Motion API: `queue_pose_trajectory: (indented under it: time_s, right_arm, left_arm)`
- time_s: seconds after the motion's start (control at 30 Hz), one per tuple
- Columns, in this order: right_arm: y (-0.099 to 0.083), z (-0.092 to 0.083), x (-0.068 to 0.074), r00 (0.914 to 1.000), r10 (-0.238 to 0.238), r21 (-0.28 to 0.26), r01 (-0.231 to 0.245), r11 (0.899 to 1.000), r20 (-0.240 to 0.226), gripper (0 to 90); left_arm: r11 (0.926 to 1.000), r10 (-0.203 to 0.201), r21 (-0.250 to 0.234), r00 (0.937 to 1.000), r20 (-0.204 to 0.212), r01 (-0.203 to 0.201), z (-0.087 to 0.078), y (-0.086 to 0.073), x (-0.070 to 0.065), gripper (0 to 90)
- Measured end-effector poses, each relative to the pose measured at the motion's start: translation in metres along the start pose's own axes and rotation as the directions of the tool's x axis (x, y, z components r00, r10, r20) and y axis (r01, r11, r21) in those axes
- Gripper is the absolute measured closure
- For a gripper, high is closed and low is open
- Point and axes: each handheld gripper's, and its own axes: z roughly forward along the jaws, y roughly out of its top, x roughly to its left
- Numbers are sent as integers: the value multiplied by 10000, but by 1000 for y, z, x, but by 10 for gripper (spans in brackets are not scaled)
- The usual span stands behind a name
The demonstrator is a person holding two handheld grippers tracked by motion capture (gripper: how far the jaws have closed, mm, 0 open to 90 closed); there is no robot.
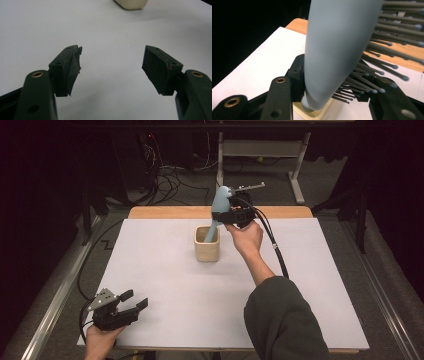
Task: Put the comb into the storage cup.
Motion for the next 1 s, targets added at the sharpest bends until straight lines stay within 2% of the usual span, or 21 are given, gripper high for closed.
queue_pose_trajectory:
  time_s: [0.13, 0.57, 1.0]
  right_arm:
    - [-2, 4, 0, 9999, -73, 151, 72, 9999, 79, 544]
    - [-12, 14, -4, 9999, 111, 362, -115, 9993, 107, 542]
    - [-16, 22, 3, 9994, -240, 546, 226, 9983, 246, 534]
  left_arm:
    - [10000, -16, -28, 10000, 5, 16, 0, 0, 0, 313]
    - [10000, -12, -9, 10000, 16, 12, 0, 0, 0, 312]
    - [10000, 18, -57, 10000, 12, -18, 0, 0, -1, 312]
